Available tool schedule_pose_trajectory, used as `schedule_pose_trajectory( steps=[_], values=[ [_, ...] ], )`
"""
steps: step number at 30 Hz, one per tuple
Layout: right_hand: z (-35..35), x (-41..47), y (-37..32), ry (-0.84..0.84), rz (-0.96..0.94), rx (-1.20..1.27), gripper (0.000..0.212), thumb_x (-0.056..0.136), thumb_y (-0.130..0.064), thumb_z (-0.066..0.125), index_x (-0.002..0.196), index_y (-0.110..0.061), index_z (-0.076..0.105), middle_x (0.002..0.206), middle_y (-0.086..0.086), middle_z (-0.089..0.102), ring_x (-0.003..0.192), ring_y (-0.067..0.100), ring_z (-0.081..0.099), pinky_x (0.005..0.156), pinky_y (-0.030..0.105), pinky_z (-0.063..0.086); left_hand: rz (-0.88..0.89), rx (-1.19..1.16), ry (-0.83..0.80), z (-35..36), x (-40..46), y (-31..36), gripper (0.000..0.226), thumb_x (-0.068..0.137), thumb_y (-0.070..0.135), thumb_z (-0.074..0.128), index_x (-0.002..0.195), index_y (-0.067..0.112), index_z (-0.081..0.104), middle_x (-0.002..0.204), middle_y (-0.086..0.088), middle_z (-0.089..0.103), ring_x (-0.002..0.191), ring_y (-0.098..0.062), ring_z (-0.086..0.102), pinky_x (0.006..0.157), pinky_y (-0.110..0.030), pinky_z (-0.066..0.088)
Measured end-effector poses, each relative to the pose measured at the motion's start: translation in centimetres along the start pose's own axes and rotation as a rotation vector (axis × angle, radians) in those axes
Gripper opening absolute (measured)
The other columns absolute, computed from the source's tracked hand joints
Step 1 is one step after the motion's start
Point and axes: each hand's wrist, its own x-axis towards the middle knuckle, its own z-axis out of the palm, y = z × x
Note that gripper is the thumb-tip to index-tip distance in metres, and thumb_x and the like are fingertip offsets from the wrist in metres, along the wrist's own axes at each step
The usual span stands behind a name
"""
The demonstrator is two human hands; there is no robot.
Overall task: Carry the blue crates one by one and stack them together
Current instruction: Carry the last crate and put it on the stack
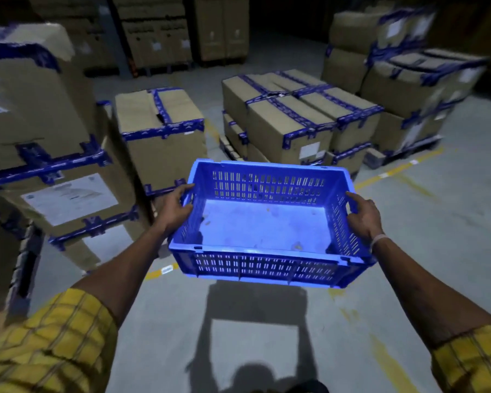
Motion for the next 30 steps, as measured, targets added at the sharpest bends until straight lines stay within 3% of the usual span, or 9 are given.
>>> schedule_pose_trajectory(
  steps=[2, 5, 8, 10, 14, 18, 22, 24, 30],
  values=[
    [-2.3, 0.8, 2.2, 0.031, 0.052, 0.079, 0.059, 0.083, -0.002, 0.055, 0.139, -0.022, 0.056, 0.116, 0.023, 0.059, 0.101, 0.041, 0.062, 0.084, 0.032, 0.042, -0.003, -0.077, -0.045, 3.2, 1.8, 2.2, 0.055, 0.088, -0.011, 0.056, 0.134, 0.017, 0.057, 0.132, -0.010, 0.063, 0.116, -0.026, 0.063, 0.092, -0.037, 0.053],
    [-5.8, 2.2, 5.4, 0.072, 0.102, 0.224, 0.059, 0.074, -0.014, 0.056, 0.132, -0.020, 0.061, 0.104, 0.011, 0.065, 0.088, 0.026, 0.062, 0.076, 0.030, 0.043, 0.000, -0.149, -0.101, 8.0, 4.6, 5.4, 0.053, 0.087, -0.015, 0.055, 0.127, 0.018, 0.061, 0.132, -0.014, 0.063, 0.101, -0.019, 0.065, 0.078, -0.035, 0.059],
    [-8.9, 4.2, 8.9, 0.130, 0.164, 0.289, 0.055, 0.079, -0.002, 0.055, 0.131, -0.022, 0.063, 0.108, 0.012, 0.070, 0.086, 0.025, 0.063, 0.069, 0.028, 0.048, 0.022, -0.184, -0.167, 13.0, 7.4, 9.1, 0.048, 0.089, -0.015, 0.055, 0.125, 0.015, 0.061, 0.126, -0.013, 0.064, 0.078, -0.007, 0.067, 0.059, -0.018, 0.055],
    [-11.3, 5.7, 11.7, 0.173, 0.198, 0.308, 0.057, 0.080, 0.002, 0.052, 0.130, -0.023, 0.063, 0.107, 0.012, 0.070, 0.085, 0.024, 0.062, 0.069, 0.030, 0.049, 0.053, -0.181, -0.195, 16.7, 9.4, 11.8, 0.049, 0.088, -0.018, 0.054, 0.125, 0.013, 0.062, 0.126, -0.017, 0.063, 0.077, -0.006, 0.065, 0.058, -0.014, 0.052],
    [-16.0, 8.1, 17.1, 0.244, 0.265, 0.304, 0.060, 0.075, -0.004, 0.053, 0.131, -0.025, 0.062, 0.106, 0.011, 0.071, 0.090, 0.029, 0.066, 0.082, 0.041, 0.053, 0.083, -0.226, -0.275, 23.9, 12.7, 16.5, 0.051, 0.086, -0.021, 0.053, 0.127, 0.008, 0.062, 0.121, -0.013, 0.064, 0.067, 0.007, 0.066, 0.057, -0.013, 0.053],
    [-20.2, 9.7, 21.4, 0.312, 0.314, 0.306, 0.063, 0.072, -0.009, 0.051, 0.131, -0.027, 0.061, 0.112, 0.013, 0.071, 0.094, 0.035, 0.069, 0.082, 0.049, 0.057, 0.092, -0.263, -0.350, 30.4, 14.9, 20.5, 0.051, 0.088, -0.020, 0.054, 0.129, 0.010, 0.061, 0.123, -0.010, 0.064, 0.073, -0.002, 0.069, 0.057, -0.016, 0.054],
    [-25.0, 11.4, 25.7, 0.381, 0.357, 0.311, 0.058, 0.080, 0.001, 0.054, 0.133, -0.020, 0.060, 0.111, 0.016, 0.070, 0.093, 0.039, 0.068, 0.074, 0.042, 0.051, 0.131, -0.275, -0.434, 38.1, 17.7, 25.1, 0.051, 0.088, -0.022, 0.052, 0.129, 0.006, 0.061, 0.128, -0.008, 0.061, 0.072, 0.010, 0.066, 0.058, -0.014, 0.054],
    [-26.9, 12.6, 27.7, 0.423, 0.383, 0.326, 0.059, 0.077, -0.003, 0.054, 0.133, -0.019, 0.061, 0.111, 0.016, 0.070, 0.091, 0.036, 0.068, 0.074, 0.042, 0.051, 0.142, -0.254, -0.476, 42.0, 19.6, 27.0, 0.052, 0.087, -0.022, 0.051, 0.130, 0.006, 0.061, 0.129, -0.009, 0.061, 0.071, 0.012, 0.065, 0.059, -0.013, 0.054],
    [-32.2, 17.8, 34.4, 0.530, 0.482, 0.277, 0.061, 0.075, -0.002, 0.051, 0.133, -0.018, 0.062, 0.110, 0.017, 0.071, 0.088, 0.033, 0.068, 0.075, 0.045, 0.054, 0.200, -0.231, -0.587, 55.0, 25.8, 32.8, 0.054, 0.088, -0.018, 0.055, 0.135, 0.009, 0.061, 0.129, -0.009, 0.061, 0.096, -0.024, 0.064, 0.060, -0.016, 0.058]
  ],
)
